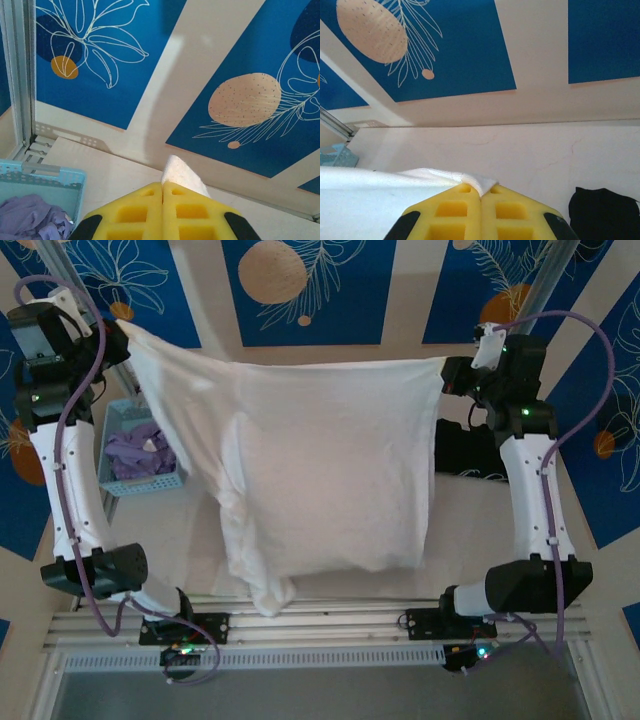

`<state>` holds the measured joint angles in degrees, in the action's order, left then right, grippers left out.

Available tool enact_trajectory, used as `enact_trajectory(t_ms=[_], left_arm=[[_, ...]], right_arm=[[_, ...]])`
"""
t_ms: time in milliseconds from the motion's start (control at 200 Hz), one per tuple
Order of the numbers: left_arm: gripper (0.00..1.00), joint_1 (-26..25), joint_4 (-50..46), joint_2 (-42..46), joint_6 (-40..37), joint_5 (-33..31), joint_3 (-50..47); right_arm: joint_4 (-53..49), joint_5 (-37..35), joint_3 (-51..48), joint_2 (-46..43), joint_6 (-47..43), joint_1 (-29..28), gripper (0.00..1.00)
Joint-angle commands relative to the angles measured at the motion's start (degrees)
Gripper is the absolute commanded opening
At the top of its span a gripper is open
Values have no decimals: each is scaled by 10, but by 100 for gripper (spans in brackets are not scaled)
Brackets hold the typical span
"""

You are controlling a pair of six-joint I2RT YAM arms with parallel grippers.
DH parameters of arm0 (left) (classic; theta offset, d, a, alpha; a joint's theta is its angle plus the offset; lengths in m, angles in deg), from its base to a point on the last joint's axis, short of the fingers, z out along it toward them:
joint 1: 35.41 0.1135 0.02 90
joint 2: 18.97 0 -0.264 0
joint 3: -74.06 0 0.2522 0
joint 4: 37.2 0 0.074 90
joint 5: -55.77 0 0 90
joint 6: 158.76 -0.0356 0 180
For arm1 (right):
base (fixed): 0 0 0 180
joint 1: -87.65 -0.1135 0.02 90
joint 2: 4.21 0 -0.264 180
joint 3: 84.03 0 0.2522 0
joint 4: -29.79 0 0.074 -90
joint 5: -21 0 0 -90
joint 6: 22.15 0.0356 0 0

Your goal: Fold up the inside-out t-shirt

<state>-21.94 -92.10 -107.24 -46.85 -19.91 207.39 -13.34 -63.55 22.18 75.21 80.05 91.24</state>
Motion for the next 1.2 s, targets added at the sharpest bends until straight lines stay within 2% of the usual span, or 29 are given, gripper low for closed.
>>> enact_trajectory(t_ms=[0,160,370,515,625,860,1050,1190], left_arm=[[0,0,56,35,-10,-20,5],[0,1,72,103,-11,-29,-36],[0,1,88,217,-24,-50,-50],[0,1,98,284,-31,-77,-22],[0,1,97,302,-34,-83,18],[0,1,84,251,-42,-74,99],[0,1,110,158,-29,-40,100],[0,-9,135,71,-33,-24,80]], right_arm=[[33,-14,17,-29,-25,1,0],[17,-14,4,-77,-31,12,0],[7,-26,-22,-200,-26,34,0],[-10,-50,-4,-276,-33,40,0],[-22,-59,29,-307,-41,41,0],[-37,-59,85,-292,-57,41,0],[-15,-42,72,-238,-54,38,0],[25,-52,36,-177,-61,14,0]])
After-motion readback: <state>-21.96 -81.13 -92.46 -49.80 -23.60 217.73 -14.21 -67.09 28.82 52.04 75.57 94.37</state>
